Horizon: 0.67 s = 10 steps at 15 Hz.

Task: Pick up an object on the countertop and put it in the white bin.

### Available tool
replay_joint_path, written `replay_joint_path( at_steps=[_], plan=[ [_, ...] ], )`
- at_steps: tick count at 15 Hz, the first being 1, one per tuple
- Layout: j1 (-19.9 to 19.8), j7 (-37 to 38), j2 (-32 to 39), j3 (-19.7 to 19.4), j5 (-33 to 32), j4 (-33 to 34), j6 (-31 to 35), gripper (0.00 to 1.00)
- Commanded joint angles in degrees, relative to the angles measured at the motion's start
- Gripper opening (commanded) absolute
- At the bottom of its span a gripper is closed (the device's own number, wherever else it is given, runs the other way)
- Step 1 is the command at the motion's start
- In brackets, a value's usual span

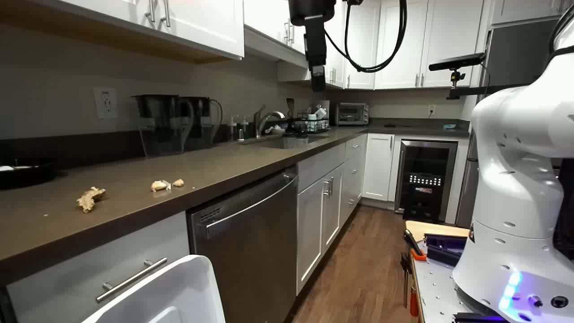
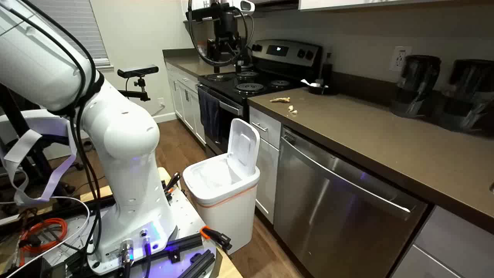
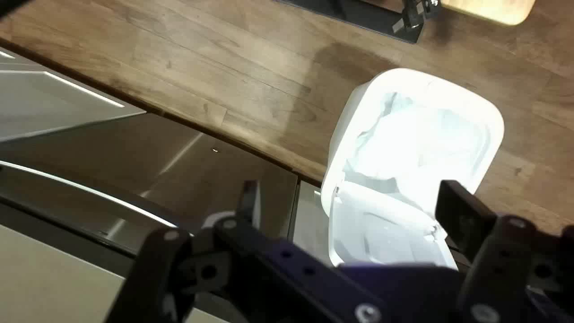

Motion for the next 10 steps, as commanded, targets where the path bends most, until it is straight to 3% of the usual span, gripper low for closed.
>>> replay_joint_path(
  at_steps=[1, 10],
  plan=[
    [0.51, 0.23, 0.10, -0.38, -0.19, 0.16, -0.16, 1.00],
    [0.57, 0.29, 0.48, -0.44, 0.16, -0.98, 1.46, 1.00]
  ],
)
